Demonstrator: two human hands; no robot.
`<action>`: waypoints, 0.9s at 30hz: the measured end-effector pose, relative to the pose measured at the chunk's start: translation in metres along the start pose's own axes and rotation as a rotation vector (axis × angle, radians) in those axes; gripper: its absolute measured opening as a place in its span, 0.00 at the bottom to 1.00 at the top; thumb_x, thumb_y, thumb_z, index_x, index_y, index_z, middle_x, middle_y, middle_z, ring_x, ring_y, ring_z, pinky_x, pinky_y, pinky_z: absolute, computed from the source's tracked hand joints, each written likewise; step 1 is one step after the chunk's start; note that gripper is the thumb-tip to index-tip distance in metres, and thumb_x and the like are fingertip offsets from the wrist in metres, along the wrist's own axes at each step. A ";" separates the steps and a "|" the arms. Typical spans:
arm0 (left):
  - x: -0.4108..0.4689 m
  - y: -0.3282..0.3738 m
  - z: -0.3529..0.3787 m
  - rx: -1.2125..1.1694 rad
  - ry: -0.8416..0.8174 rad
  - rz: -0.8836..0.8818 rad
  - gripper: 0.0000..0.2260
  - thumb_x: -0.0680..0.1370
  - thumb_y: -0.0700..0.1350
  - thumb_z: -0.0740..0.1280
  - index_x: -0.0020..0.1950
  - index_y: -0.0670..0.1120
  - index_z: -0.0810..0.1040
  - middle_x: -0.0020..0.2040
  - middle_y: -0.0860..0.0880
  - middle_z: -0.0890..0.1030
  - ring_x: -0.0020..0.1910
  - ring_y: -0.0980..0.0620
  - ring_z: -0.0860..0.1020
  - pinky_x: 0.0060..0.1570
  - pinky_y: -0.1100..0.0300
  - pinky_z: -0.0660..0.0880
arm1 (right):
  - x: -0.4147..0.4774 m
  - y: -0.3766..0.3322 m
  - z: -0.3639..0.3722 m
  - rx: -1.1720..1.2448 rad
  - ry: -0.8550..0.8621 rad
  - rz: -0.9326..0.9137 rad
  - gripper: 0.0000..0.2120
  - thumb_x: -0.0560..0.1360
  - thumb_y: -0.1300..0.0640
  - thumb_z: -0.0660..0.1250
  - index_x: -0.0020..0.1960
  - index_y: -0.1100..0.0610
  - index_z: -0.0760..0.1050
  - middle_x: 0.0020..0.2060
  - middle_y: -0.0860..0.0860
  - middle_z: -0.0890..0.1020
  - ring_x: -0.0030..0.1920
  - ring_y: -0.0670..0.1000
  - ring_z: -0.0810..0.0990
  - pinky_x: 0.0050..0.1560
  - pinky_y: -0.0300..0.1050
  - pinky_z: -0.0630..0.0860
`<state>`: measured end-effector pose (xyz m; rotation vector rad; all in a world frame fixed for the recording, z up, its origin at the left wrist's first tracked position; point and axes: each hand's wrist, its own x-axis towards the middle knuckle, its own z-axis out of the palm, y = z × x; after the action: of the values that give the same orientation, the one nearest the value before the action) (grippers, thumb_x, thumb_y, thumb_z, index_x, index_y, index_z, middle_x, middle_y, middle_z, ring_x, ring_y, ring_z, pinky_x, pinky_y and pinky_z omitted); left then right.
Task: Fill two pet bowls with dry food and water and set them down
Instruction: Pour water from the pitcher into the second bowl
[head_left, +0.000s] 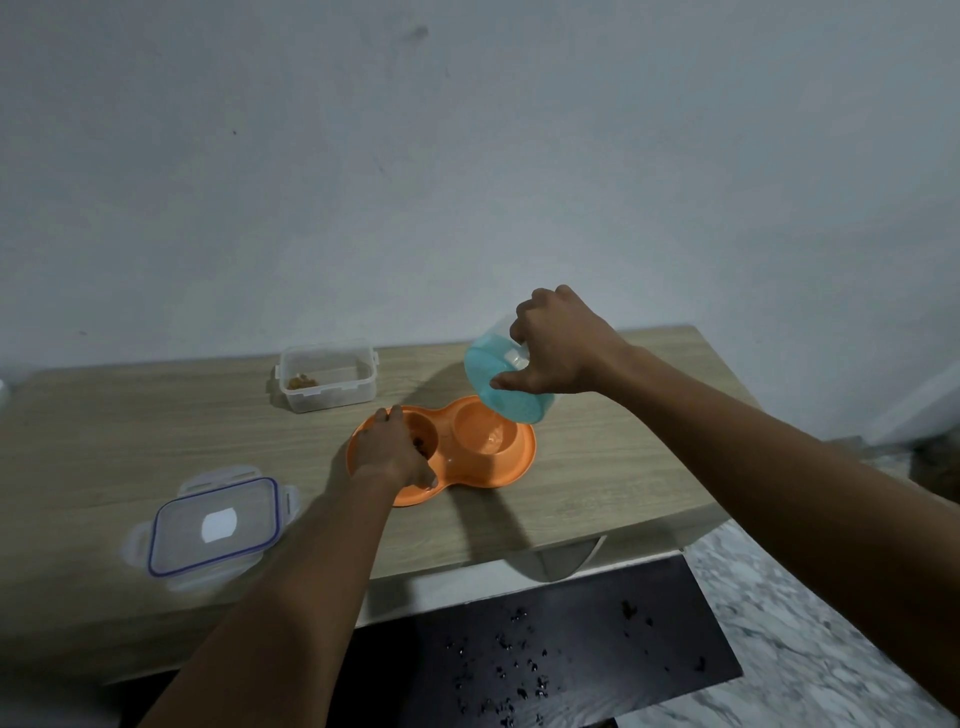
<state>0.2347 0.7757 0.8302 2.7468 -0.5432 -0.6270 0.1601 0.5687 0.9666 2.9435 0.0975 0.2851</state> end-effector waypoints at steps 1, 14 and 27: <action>0.000 0.000 0.000 0.001 0.001 -0.001 0.57 0.61 0.52 0.82 0.80 0.45 0.49 0.80 0.45 0.55 0.76 0.41 0.61 0.69 0.47 0.66 | -0.001 -0.001 0.001 0.003 -0.007 0.001 0.29 0.70 0.29 0.66 0.44 0.57 0.83 0.36 0.49 0.75 0.44 0.53 0.73 0.49 0.48 0.65; 0.006 0.001 0.000 0.004 -0.033 -0.008 0.59 0.61 0.52 0.82 0.80 0.45 0.48 0.80 0.45 0.53 0.76 0.41 0.60 0.69 0.47 0.67 | -0.031 0.021 0.048 0.622 0.005 0.645 0.26 0.67 0.34 0.75 0.36 0.56 0.74 0.30 0.47 0.72 0.33 0.49 0.71 0.31 0.41 0.62; 0.017 0.023 0.008 -0.035 -0.006 -0.198 0.61 0.56 0.46 0.84 0.80 0.48 0.50 0.81 0.45 0.49 0.77 0.39 0.56 0.73 0.43 0.60 | 0.019 0.076 0.107 1.534 0.093 1.006 0.20 0.71 0.42 0.76 0.48 0.59 0.79 0.35 0.49 0.72 0.37 0.49 0.70 0.42 0.46 0.68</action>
<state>0.2381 0.7472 0.8250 2.7877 -0.2609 -0.6831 0.2036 0.4766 0.8810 3.9988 -2.0443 0.6906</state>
